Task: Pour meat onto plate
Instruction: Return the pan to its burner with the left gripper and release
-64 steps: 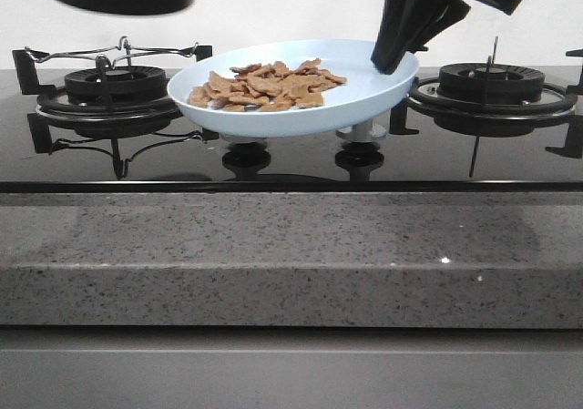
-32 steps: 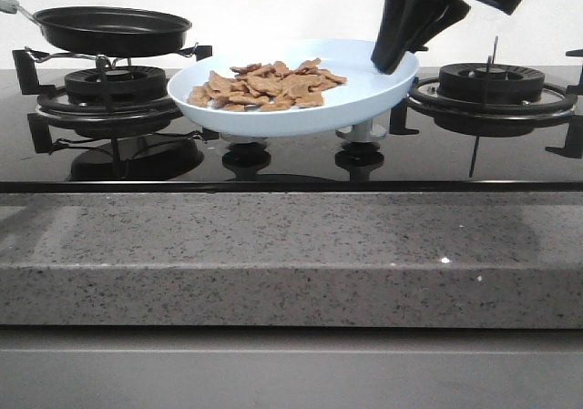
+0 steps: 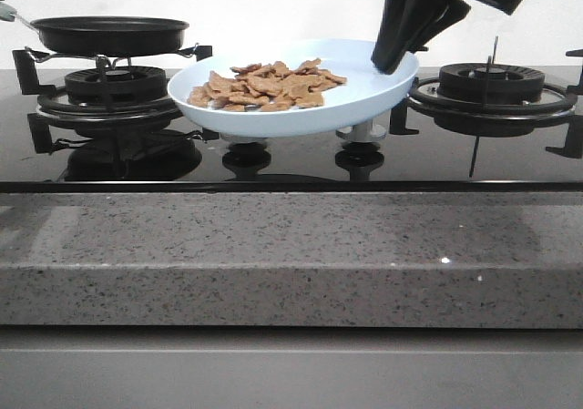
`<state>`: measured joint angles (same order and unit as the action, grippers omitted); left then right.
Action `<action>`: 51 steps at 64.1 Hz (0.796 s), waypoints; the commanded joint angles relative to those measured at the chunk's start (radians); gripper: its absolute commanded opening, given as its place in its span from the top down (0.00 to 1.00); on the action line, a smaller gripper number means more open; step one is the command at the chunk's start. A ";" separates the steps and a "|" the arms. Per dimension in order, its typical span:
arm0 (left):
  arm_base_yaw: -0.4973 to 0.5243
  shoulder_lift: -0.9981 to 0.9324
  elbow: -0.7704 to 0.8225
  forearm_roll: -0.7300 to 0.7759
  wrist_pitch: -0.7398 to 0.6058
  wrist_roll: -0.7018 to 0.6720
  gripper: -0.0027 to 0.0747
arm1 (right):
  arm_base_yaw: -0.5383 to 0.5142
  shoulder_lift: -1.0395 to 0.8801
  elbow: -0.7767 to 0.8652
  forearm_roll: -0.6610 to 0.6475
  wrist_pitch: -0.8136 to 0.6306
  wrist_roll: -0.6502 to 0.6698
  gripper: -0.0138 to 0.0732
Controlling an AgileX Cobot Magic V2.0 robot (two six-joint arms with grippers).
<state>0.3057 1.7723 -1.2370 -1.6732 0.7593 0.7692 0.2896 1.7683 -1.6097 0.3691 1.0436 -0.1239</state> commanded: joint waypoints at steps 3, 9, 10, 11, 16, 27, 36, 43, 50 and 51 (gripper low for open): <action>0.002 -0.051 -0.029 -0.017 0.037 0.005 0.51 | 0.001 -0.060 -0.025 0.031 -0.026 -0.011 0.91; 0.002 -0.051 -0.032 0.001 0.045 0.005 0.43 | 0.001 -0.060 -0.025 0.031 -0.026 -0.011 0.91; 0.002 -0.051 -0.032 0.003 0.051 0.005 0.43 | 0.001 -0.060 -0.025 0.031 -0.026 -0.011 0.91; 0.002 -0.051 -0.032 0.003 0.054 0.005 0.43 | 0.001 -0.060 -0.025 0.031 -0.026 -0.011 0.91; 0.002 -0.057 -0.033 0.014 0.065 0.005 0.43 | 0.001 -0.060 -0.025 0.031 -0.026 -0.011 0.91; 0.002 -0.088 -0.033 0.076 0.081 0.003 0.43 | 0.001 -0.060 -0.025 0.031 -0.026 -0.011 0.91; 0.002 -0.111 -0.033 0.132 0.097 -0.028 0.44 | 0.001 -0.060 -0.025 0.031 -0.026 -0.011 0.91; 0.002 -0.115 -0.033 0.177 0.129 -0.053 0.45 | 0.001 -0.060 -0.025 0.031 -0.026 -0.011 0.91; 0.002 -0.115 -0.033 0.209 0.163 -0.077 0.45 | 0.001 -0.060 -0.025 0.031 -0.026 -0.011 0.91; 0.002 -0.115 -0.033 0.217 0.164 -0.079 0.45 | 0.001 -0.060 -0.025 0.031 -0.026 -0.011 0.91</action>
<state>0.3057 1.7118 -1.2390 -1.4309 0.8694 0.7118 0.2896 1.7683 -1.6083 0.3691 1.0436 -0.1239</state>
